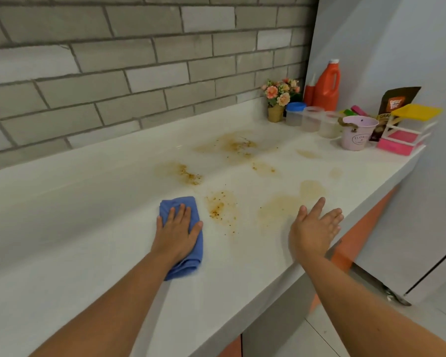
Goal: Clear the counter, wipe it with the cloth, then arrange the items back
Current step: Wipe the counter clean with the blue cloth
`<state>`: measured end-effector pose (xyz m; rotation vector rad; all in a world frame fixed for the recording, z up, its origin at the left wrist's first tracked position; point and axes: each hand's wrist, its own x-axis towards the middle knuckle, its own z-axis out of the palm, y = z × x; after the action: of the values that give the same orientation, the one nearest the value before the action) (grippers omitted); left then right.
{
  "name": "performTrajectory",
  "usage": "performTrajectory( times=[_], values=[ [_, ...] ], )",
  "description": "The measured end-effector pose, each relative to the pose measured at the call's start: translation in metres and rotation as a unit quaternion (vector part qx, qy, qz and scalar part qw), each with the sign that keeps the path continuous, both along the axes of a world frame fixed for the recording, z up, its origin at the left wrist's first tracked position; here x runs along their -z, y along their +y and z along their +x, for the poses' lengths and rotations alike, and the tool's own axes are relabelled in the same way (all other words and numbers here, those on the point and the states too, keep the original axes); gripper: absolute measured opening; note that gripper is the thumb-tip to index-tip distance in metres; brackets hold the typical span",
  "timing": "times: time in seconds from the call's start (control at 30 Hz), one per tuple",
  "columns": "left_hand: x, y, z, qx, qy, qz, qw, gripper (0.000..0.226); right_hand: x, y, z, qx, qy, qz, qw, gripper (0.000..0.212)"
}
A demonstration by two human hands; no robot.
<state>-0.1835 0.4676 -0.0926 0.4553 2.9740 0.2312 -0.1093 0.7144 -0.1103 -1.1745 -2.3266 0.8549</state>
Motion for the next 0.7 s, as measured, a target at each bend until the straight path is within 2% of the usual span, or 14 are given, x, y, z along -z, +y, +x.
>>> performTrajectory(
  times=[0.17, 0.3, 0.43, 0.5, 0.57, 0.7],
  values=[
    [-0.003, 0.046, -0.023, 0.039, -0.021, -0.007, 0.999, 0.062, 0.003, 0.003, -0.001, 0.005, 0.028, -0.003, 1.000, 0.056],
    [-0.002, 0.064, 0.040, 0.153, -0.025, 0.029, 0.987, 0.059, 0.000, 0.002, 0.001, 0.006, 0.035, -0.010, 0.999, 0.056],
    [-0.004, 0.032, 0.077, 0.193, -0.020, 0.048, 0.980, 0.065, -0.002, 0.000, 0.004, -0.001, 0.047, -0.018, 0.999, 0.058],
    [-0.002, 0.024, 0.067, 0.181, -0.013, 0.051, 0.982, 0.069, -0.002, 0.000, 0.004, -0.003, 0.050, -0.020, 0.999, 0.059],
    [0.001, 0.026, 0.039, 0.133, -0.004, 0.049, 0.990, 0.062, -0.001, 0.000, 0.004, 0.000, 0.053, -0.023, 0.998, 0.060],
    [0.001, 0.054, -0.031, 0.042, -0.003, -0.003, 0.999, 0.059, 0.001, 0.002, 0.002, 0.008, 0.067, -0.024, 0.997, 0.059]
  ],
)
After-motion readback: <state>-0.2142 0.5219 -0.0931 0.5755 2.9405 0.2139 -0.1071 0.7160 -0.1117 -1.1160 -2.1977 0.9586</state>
